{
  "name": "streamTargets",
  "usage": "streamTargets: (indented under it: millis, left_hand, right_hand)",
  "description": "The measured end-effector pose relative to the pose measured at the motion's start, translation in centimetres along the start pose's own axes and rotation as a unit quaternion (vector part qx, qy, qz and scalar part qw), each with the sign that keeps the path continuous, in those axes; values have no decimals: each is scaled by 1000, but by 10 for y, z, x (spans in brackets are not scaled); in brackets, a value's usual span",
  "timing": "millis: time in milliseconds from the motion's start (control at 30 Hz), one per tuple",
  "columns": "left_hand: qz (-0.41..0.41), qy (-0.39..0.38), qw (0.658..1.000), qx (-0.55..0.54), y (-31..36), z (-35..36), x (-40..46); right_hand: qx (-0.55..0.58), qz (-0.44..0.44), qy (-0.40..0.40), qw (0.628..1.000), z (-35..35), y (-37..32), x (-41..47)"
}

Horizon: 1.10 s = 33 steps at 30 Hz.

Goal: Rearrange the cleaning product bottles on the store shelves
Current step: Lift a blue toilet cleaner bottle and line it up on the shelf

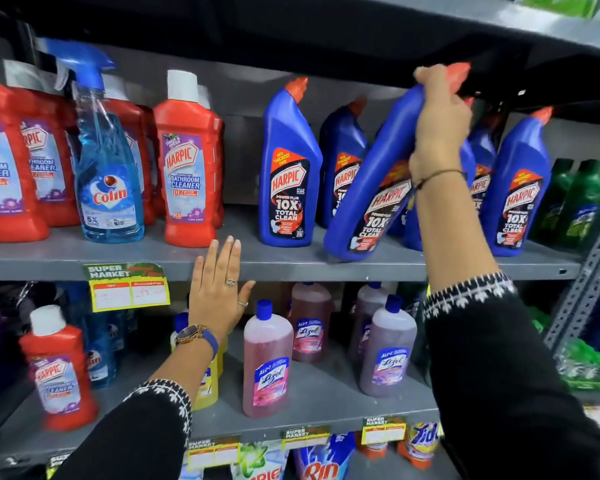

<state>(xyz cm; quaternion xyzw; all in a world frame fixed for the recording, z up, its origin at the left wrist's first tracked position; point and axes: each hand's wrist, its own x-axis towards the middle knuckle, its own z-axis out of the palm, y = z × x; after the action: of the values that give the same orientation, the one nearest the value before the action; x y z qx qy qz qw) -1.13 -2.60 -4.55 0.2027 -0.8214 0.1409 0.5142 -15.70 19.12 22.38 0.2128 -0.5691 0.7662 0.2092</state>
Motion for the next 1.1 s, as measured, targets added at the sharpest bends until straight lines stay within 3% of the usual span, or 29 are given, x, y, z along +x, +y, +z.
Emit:
streamTargets:
  millis: [133, 367, 500, 700, 1100]
  left_hand:
    - [-1, -15, 1000, -1, 1, -2, 0]
    - [-1, -18, 1000, -5, 0, -3, 1]
    - [-2, -14, 1000, -4, 1, -2, 1]
    - [-5, -20, 1000, -1, 0, 1, -1]
    - [-7, -32, 999, 6, 1, -2, -2]
  right_hand:
    - [-134, 3, -28, 991, 21, 8, 8]
    - [-267, -10, -107, 958, 40, 29, 26]
    - [-249, -69, -90, 962, 25, 54, 3]
    - [-232, -11, -101, 967, -13, 130, -60]
    - [-258, 9, -67, 964, 3, 147, -41]
